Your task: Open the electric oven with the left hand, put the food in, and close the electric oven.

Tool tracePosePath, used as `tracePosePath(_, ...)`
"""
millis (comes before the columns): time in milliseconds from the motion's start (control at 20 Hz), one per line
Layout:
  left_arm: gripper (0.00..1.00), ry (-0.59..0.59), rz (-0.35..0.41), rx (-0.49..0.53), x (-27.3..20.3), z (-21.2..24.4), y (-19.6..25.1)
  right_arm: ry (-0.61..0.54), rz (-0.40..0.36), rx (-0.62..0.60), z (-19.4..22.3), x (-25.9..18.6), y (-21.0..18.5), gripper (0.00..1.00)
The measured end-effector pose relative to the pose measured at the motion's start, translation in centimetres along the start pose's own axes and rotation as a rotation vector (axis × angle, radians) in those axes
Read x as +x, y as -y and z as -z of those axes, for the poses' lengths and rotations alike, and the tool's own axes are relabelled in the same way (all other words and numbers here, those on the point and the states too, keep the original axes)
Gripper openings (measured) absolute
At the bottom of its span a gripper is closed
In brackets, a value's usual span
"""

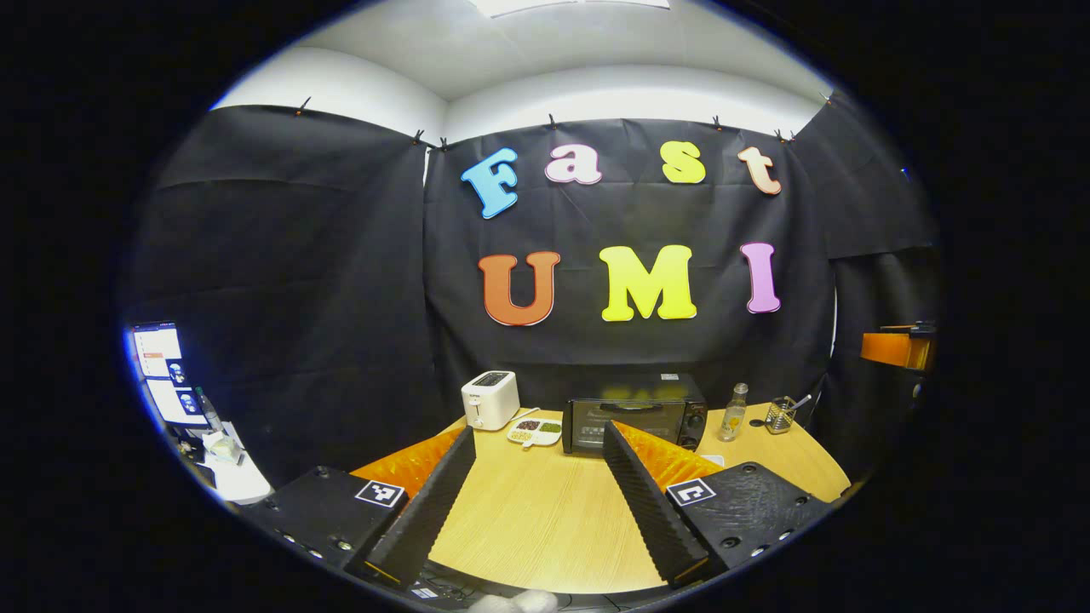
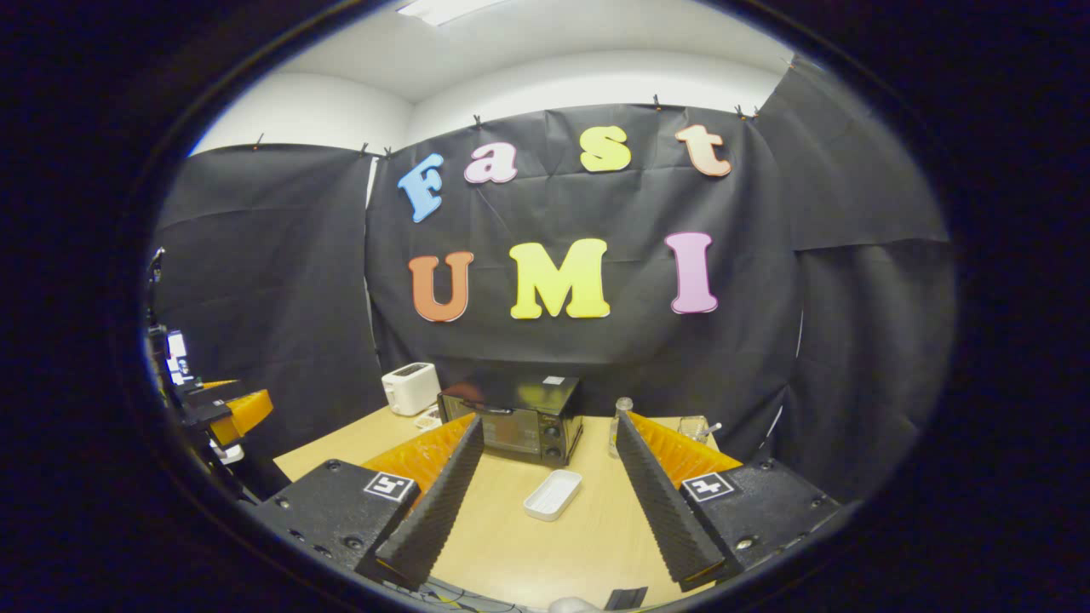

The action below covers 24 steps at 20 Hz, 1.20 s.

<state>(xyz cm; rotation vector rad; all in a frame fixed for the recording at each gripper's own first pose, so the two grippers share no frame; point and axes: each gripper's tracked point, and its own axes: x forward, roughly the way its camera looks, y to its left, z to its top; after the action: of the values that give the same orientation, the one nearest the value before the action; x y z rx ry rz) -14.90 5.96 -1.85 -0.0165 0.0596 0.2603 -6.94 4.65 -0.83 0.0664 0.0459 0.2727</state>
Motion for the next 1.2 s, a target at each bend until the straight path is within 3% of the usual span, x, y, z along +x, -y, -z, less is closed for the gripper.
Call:
tracePosePath(550, 0.96, 0.027, 0.079, -0.044, -1.9, -0.5, -1.0, 0.013, 0.07, -0.026, -0.2, -2.3, -2.9, 0.99)
tracePosePath(1200, 0.96, 0.018, 0.072, -0.047, -1.5, 0.1, -3.5, 0.0, 0.076, -0.044, 0.1, -0.9, -5.5, 0.97)
